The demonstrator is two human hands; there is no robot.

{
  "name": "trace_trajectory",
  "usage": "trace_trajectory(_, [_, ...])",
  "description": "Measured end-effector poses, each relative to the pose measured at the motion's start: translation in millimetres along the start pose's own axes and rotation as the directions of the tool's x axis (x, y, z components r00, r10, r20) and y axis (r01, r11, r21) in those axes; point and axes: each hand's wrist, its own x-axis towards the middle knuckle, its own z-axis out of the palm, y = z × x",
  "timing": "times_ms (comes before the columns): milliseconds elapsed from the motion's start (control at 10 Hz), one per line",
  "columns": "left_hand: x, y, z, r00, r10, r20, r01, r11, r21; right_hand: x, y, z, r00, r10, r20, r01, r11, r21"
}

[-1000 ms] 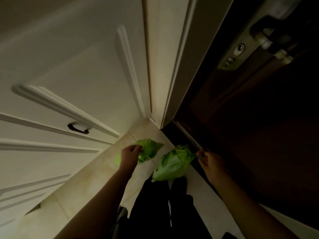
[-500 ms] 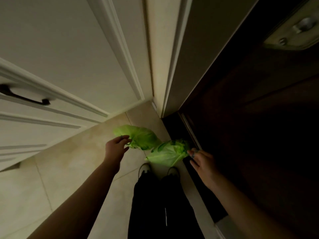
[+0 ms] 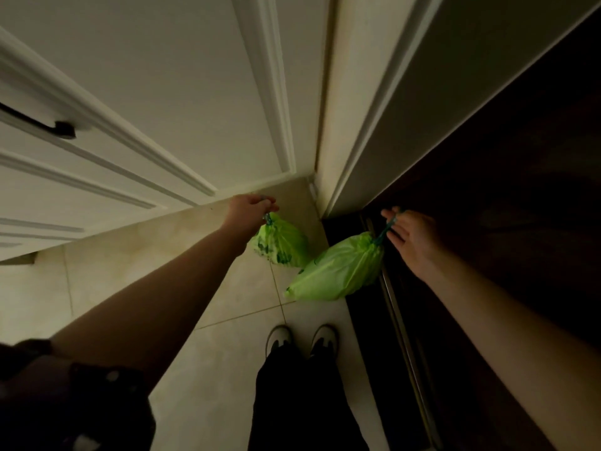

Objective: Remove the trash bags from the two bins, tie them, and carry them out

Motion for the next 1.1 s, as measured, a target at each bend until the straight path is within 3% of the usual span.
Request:
trace_trajectory(300, [31.8, 32.6, 14.4, 0.994, 0.105, -0.040, -0.106, 0.994, -0.021, 34.6, -37.1, 27.3, 0.998, -0.061, 0.022, 0.062, 0.996, -0.063])
trace_trajectory(500, [45.9, 42.5, 14.8, 0.991, -0.044, -0.128, -0.005, 0.933, -0.361, 47.3, -26.0, 39.6, 1.000, -0.001, 0.013, 0.003, 0.993, -0.117])
trace_trajectory(800, [51.4, 23.3, 6.4, 0.994, 0.017, -0.109, -0.027, 0.995, -0.094, 45.6, -10.3, 47.0, 0.997, 0.082, 0.009, -0.078, 0.971, -0.228])
trace_trajectory(1100, [19.5, 17.1, -21.2, 0.993, -0.093, -0.075, 0.076, 0.975, -0.208, 20.0, -14.2, 46.6, 0.997, -0.007, -0.081, -0.035, 0.862, -0.505])
